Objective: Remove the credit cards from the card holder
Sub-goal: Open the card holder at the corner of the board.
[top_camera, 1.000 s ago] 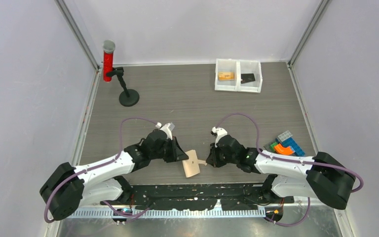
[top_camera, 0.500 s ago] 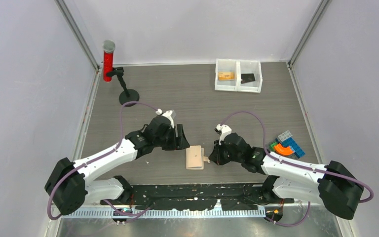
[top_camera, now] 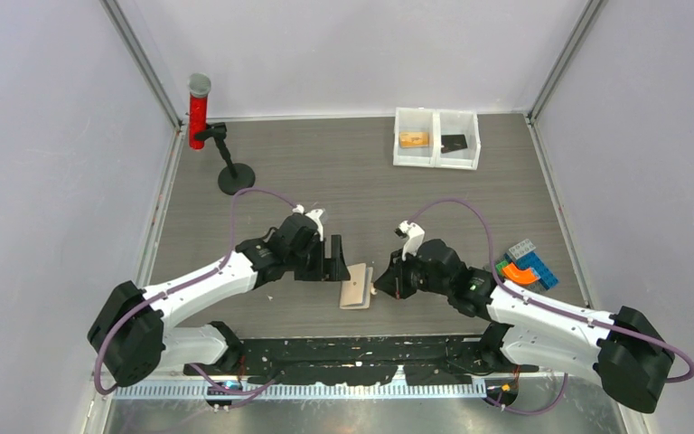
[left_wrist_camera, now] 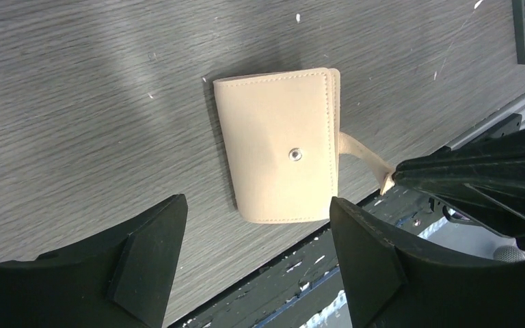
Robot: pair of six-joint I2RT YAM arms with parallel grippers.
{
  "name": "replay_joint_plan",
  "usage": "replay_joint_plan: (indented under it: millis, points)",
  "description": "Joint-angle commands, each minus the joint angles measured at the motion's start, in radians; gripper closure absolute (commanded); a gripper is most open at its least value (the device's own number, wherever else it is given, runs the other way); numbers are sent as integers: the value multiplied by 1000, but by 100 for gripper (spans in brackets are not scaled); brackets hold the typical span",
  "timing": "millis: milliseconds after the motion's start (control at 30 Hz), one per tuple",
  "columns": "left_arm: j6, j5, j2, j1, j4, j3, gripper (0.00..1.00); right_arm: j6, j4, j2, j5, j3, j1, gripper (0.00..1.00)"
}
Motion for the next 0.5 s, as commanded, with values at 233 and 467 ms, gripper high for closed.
replay_joint_plan:
  millis: [233, 467]
  points:
    - [-10, 73, 6, -11, 120, -17, 18, 37, 118, -3, -46, 37, -2, 95]
    - [-38, 118, 36, -13, 169, -15, 18, 39, 123, -17, -53, 36, -2, 95]
